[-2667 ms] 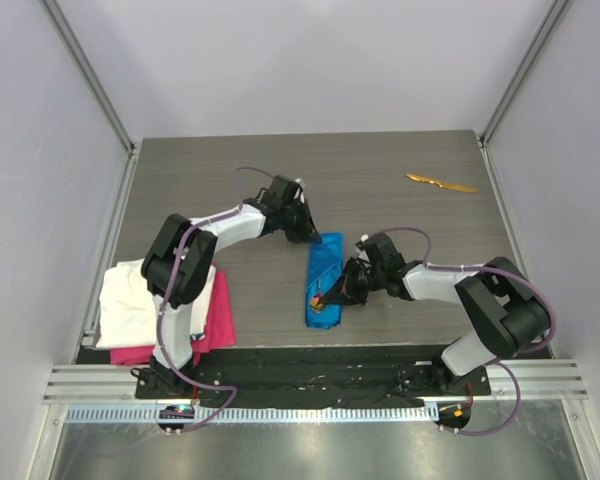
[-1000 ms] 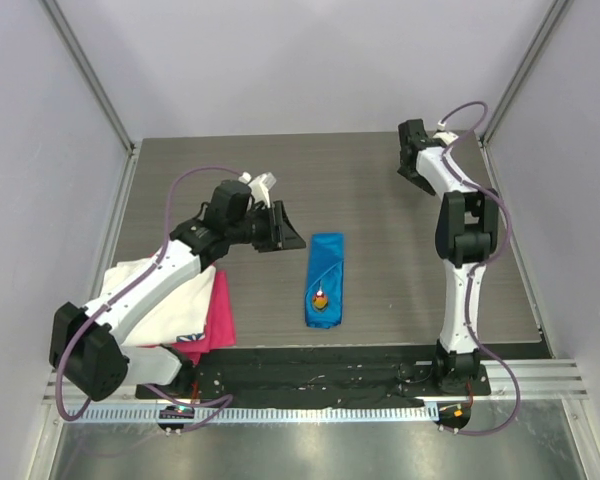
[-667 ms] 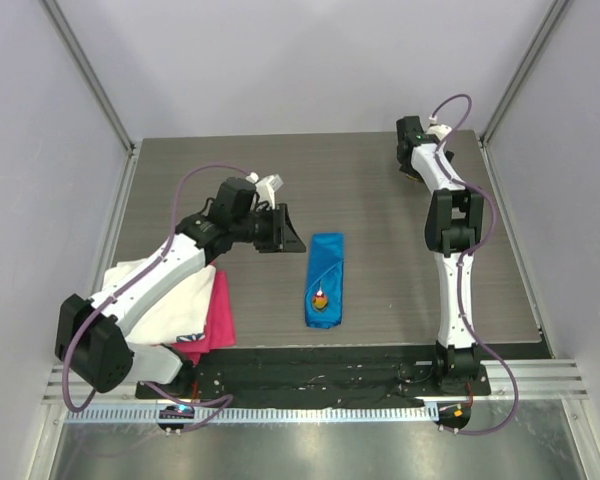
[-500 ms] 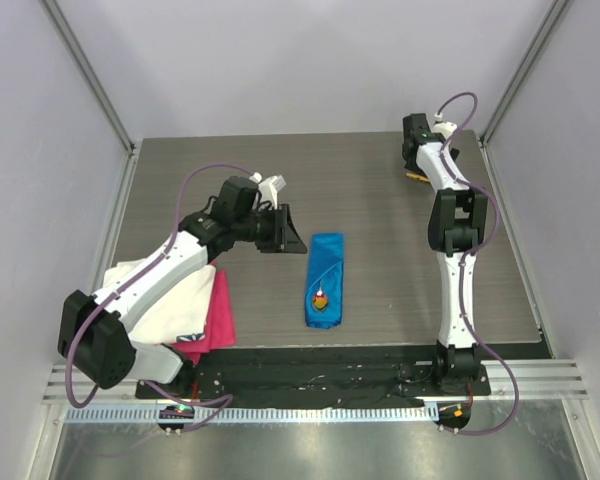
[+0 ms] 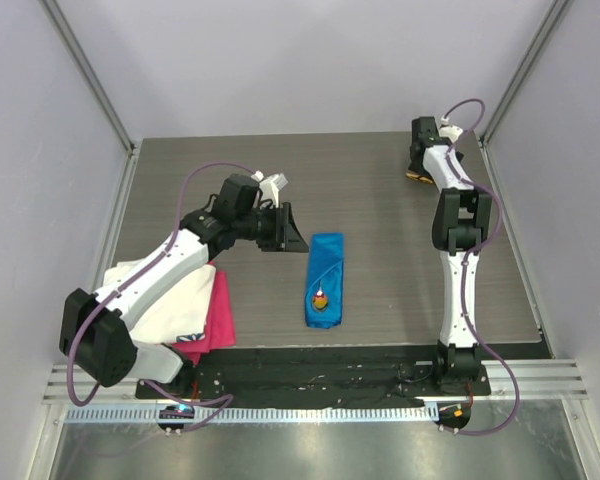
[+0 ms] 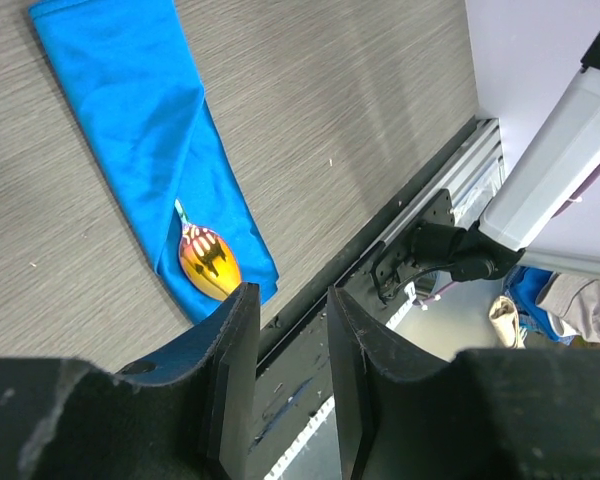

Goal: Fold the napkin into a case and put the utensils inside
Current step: Pick up the knife from the corner of the board.

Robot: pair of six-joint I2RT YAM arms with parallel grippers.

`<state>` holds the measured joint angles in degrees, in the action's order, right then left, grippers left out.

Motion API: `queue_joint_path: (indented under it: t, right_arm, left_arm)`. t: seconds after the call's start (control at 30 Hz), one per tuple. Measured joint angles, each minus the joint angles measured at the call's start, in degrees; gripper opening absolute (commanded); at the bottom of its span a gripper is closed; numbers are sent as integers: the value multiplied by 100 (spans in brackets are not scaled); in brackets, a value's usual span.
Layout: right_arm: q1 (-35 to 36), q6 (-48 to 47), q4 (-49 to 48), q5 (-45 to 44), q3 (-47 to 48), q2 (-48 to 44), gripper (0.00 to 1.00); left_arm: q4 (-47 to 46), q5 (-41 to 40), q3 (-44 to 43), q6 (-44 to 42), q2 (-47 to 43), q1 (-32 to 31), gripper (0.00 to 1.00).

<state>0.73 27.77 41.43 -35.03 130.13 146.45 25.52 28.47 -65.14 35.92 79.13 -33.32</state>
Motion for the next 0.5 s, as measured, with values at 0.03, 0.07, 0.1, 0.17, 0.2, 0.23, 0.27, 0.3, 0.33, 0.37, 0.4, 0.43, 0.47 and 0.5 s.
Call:
queue_joint_path:
  t: [0.03,0.07,0.1,0.17,0.2,0.23,0.27,0.3,0.33,0.37,0.4,0.43,0.47,0.5]
  right_arm:
    - [0,83,-57,17,-114,-63,77]
    - [0,173,-109,79,-254,-142,77]
    - [-9,256,-151,149,-402,-216,76]
    - [-26,597,-302,374,-979,-557,75]
    - [-28,667,-289,433,-1106,-640,74]
    - [-35,807,-352,562,-1392,-804,72]
    - [-37,940,-372,688,-1646,-968,71]
    - [-37,1064,-424,839,-1932,-1137,70]
    - [-35,1158,-483,946,-2199,-1296,68]
    - [-17,1228,-501,1038,-2450,-1462,65]
    - [2,1266,-546,1106,-2732,-1639,62]
    - [35,1292,-612,1172,-3049,-1838,55]
    - [74,1307,-636,1233,-3298,-1993,51]
    - [140,1309,-820,1300,-3847,-2328,50]
  left_arm:
    - [0,0,0,0,0,0,38]
    - [0,0,0,0,0,0,37]
    - [0,0,0,0,0,0,37]
    - [4,0,0,4,-2,0,37]
    - [2,2,0,9,-2,0,38]
    - [2,7,0,22,-4,0,38]
    - [2,7,0,35,-13,0,38]
    - [2,7,0,68,-28,0,38]
    - [2,4,0,96,-57,0,38]
    - [4,7,0,114,-109,0,38]
    - [4,4,0,120,-160,0,38]
    - [4,2,4,136,-238,0,38]
    - [7,2,9,144,-321,0,38]
    - [4,0,22,157,-442,0,38]
